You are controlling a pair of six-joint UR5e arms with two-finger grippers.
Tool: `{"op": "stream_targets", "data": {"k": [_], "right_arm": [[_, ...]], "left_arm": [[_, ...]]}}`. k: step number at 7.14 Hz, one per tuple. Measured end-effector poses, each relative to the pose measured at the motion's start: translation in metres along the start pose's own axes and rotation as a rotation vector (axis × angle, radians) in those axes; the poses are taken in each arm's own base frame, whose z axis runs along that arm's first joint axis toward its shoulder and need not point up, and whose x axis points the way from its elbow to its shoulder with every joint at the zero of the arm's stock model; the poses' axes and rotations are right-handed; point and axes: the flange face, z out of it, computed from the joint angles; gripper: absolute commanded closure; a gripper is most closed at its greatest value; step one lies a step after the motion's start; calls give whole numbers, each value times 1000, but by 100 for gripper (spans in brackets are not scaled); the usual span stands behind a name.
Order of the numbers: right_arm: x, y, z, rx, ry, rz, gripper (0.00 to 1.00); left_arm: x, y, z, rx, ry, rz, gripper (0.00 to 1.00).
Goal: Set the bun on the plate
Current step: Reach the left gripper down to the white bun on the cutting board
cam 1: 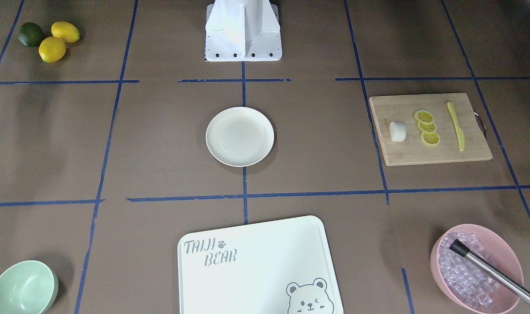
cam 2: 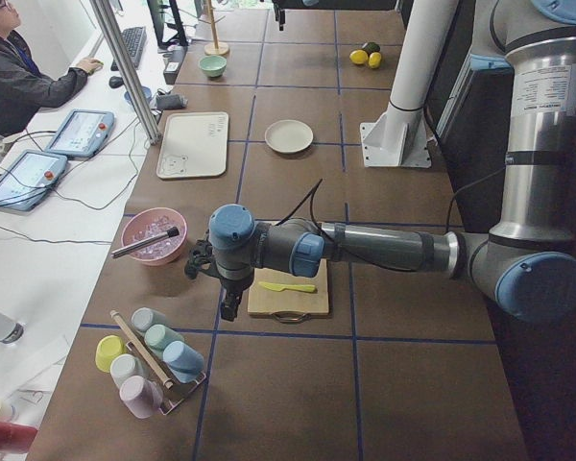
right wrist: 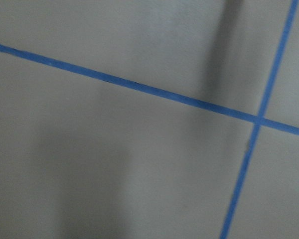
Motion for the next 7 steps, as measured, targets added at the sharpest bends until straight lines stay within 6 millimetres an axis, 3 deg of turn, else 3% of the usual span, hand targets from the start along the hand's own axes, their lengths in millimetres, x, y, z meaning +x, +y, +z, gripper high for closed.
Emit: {"op": "stream_targets", "data": {"k": [1,2,3,5,7], "right_arm": [[40,38,-6,1,11,50,0],[61,67,-9,3,17,87,0],[70,86,-12,3,19,103,0],[73,99,-14,2,18,111,0],[73,101,-13,0,20,113,0]], "left_arm": [[38,-12,10,-7,15,43,0],[75,-18,23,-19,33,82,0],[108,-23,37,-39,48,77,0],[173,-25,69,-83,64,-10,0],[240,-14,113,-55,35,-99,0]]}}
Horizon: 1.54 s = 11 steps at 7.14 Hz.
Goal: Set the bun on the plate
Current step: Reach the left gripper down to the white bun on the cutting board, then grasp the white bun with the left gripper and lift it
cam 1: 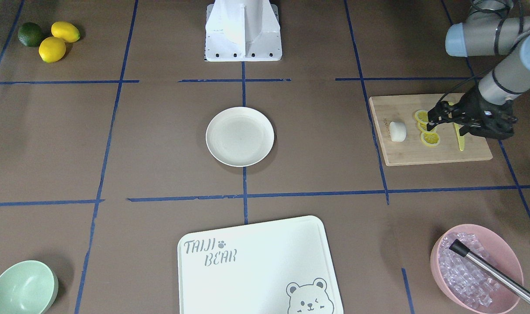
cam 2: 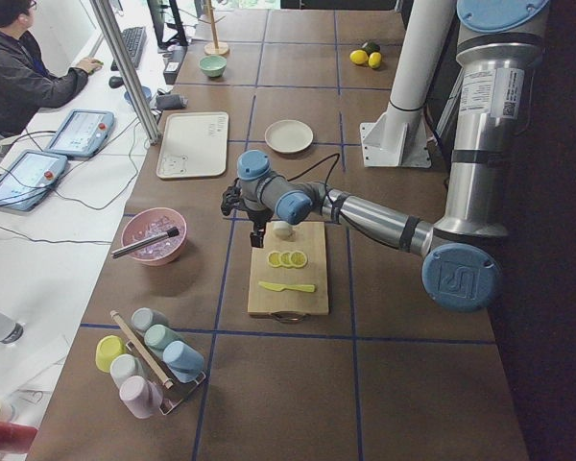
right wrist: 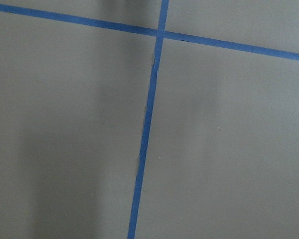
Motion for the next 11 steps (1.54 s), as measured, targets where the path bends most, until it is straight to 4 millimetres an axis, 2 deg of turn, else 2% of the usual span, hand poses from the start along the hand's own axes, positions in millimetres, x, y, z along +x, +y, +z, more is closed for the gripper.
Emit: {"op": "stream_targets", "data": {"k": [1,2,4,5,6,8,11], "right_arm": [[0,0,0,0,2,1,0],[1,0,0,-1,4,1,0],[1,0,1,-2,7,1,0],[2,0,1,-2,8,0,0],[2,0,1,-2,9,0,0],[2,0,1,-2,9,0,0],[2,0,1,-2,9,0,0]], "left_arm": [[23,8,16,13,-3,-31,0],[37,12,26,13,-1,-42,0],[49,21,46,0,-19,-31,0],[54,25,56,3,-42,-19,5],[57,27,61,11,-58,-9,56],[60,29,62,18,-64,3,59],[64,29,61,20,-61,10,73]]}}
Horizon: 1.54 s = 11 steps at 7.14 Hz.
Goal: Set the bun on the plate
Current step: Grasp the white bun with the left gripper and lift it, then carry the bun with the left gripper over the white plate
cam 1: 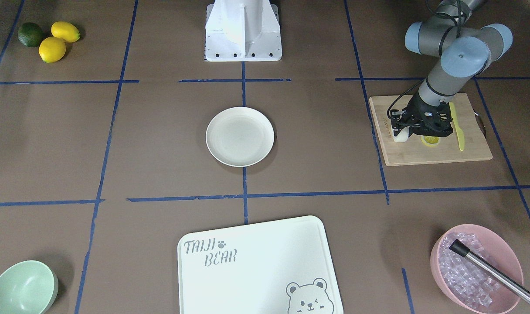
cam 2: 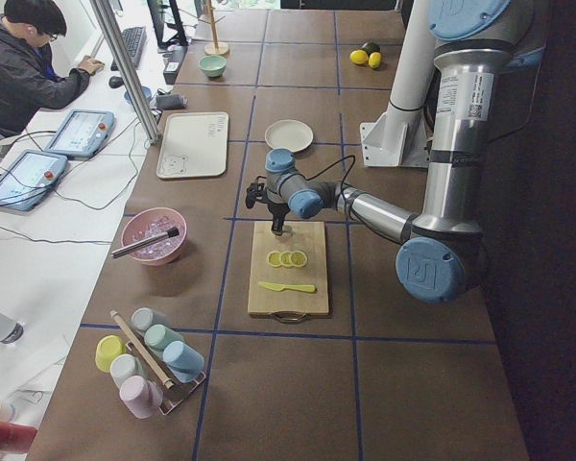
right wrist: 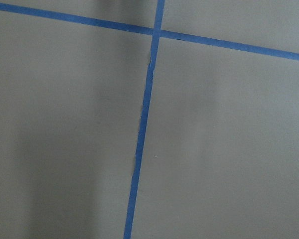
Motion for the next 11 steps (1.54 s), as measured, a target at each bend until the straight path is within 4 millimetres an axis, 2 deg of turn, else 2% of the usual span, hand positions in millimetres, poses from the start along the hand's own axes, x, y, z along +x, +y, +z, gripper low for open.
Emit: {"op": "stream_targets", "data": {"k": [2,3,4,5,6,8,10,11], "right_arm": [[0,-1,0,1,1,0,0],[0,-2,0,1,1,0,0],[0,-2,0,1,0,0,0],[0,-2,0,1,0,0,0],[-1,-2,0,1,-1,0,0],[-1,-2,0,1,-2,0,0],[0,-1,1,-1,1,1,0],[1,-1,1,-2,3,2,0]], "left_arm": [[12,-3,-11,13,22,11,73],[26,-7,-22,22,36,16,73],[46,-14,-38,23,39,13,73],[79,-27,-60,16,32,-14,73],[125,-39,-80,1,31,-57,73],[248,-36,-92,-44,71,-164,71],[366,-40,-75,-21,71,-265,71],[408,-46,-65,-8,66,-291,71]]}}
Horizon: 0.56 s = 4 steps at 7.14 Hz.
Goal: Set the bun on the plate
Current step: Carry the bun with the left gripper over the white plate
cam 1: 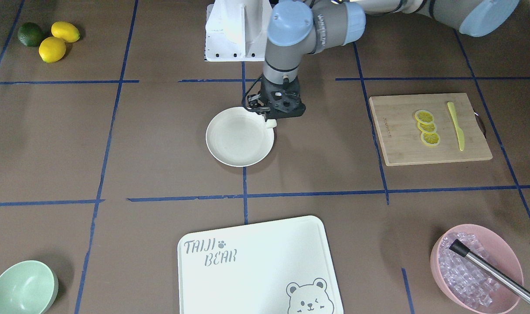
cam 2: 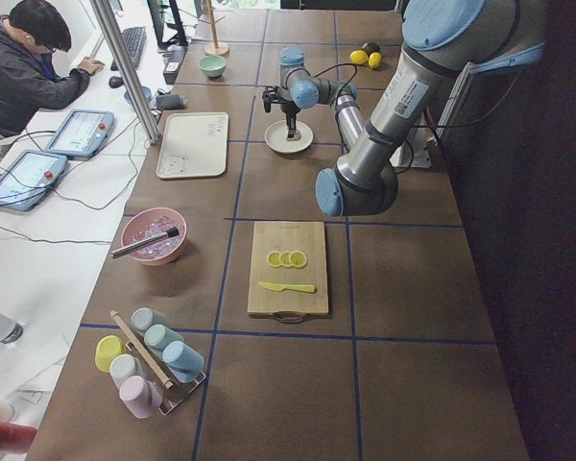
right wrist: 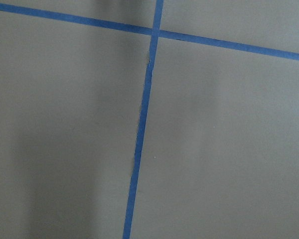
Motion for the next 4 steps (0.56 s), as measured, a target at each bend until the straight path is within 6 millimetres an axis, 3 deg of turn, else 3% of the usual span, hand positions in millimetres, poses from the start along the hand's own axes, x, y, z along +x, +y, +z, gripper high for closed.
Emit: {"op": "stream_targets", "data": {"k": [1,2,4], "right_arm": [[0,0,0,0,1,0,0],[0,0,0,0,1,1,0],[0,1,1,-1,-2,4,0]], "left_arm": [[27,2,15,3,2,-8,59],[42,6,33,-2,9,-5,50],[52,18,60,11,8,3,0]]}}
